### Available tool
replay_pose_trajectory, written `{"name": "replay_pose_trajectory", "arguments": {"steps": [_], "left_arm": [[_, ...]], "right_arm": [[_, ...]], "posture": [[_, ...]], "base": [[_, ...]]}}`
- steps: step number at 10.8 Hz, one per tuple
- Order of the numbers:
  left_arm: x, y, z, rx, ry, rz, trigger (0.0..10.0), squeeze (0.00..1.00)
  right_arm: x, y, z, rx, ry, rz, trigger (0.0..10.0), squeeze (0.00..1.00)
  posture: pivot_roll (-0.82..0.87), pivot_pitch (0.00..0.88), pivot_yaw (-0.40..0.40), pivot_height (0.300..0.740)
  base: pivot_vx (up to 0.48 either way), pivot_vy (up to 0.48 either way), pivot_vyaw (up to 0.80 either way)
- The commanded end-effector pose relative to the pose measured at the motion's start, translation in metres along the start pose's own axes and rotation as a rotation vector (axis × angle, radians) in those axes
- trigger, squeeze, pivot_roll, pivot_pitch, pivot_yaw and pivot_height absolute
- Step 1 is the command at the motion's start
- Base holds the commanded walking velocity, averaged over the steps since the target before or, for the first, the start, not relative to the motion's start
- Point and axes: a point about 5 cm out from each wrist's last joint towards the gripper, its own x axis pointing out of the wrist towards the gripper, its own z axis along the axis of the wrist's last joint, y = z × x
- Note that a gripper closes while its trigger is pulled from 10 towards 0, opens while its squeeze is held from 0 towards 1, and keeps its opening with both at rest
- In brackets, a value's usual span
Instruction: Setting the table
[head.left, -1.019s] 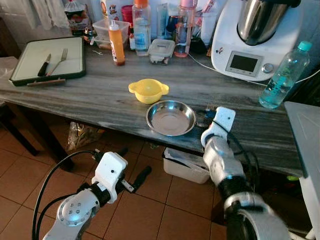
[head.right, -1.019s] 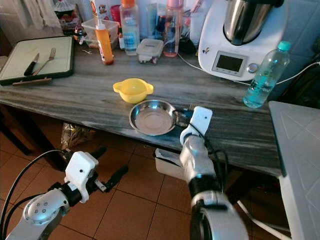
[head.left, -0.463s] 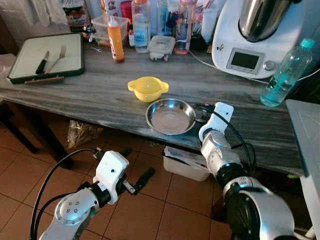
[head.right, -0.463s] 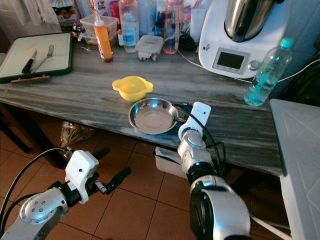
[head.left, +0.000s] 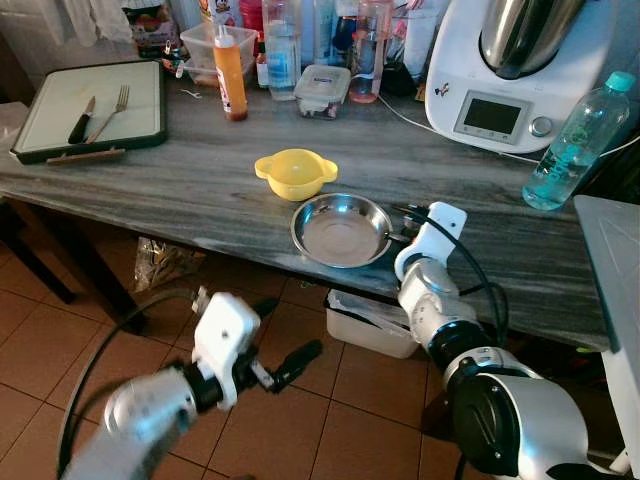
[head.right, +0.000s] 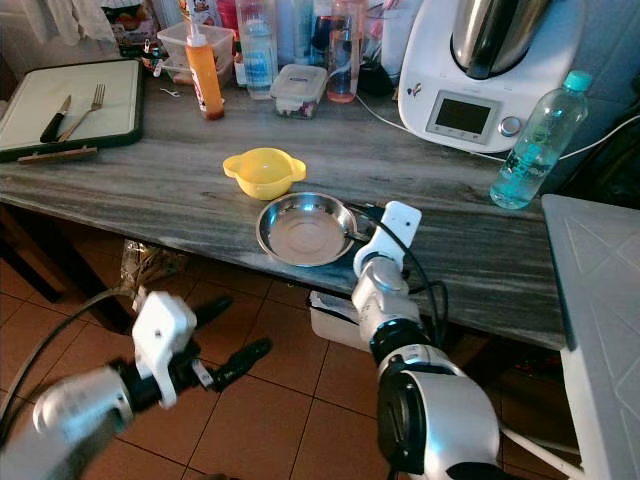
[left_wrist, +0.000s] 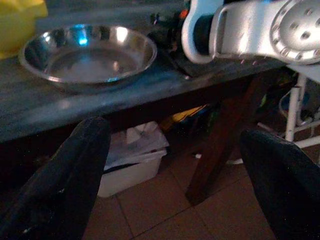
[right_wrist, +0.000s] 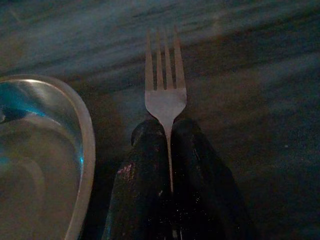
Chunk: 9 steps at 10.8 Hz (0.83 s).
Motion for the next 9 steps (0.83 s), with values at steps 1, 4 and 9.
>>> {"name": "replay_pose_trajectory", "arguments": {"steps": [1,4,9], "left_arm": [[-0.0011,-0.0008,0.0041,0.000,-0.004,-0.017,10.0,0.00],[0.0002,-0.0074,0.0054,-0.036,0.004,-0.070,10.0,0.00],[0.0004,-0.0091,0.0046,-0.059,0.023,-0.080,10.0,0.00]], "right_arm": [[0.0001,0.0006,-0.0021,-0.004,0.015,0.000,10.0,0.00],[0.0001,-0.0024,-0.0038,-0.017,0.016,-0.009,10.0,0.00],[0.0017,-0.0041,0.0042,0.010,-0.016,-0.030,10.0,1.00]], "posture": [[0.24,0.114,-0.028,0.740],[0.24,0.107,-0.026,0.740],[0.24,0.109,-0.018,0.740]], "base": [[0.000,0.000,0.00],[0.000,0.000,0.00],[0.000,0.000,0.00]]}}
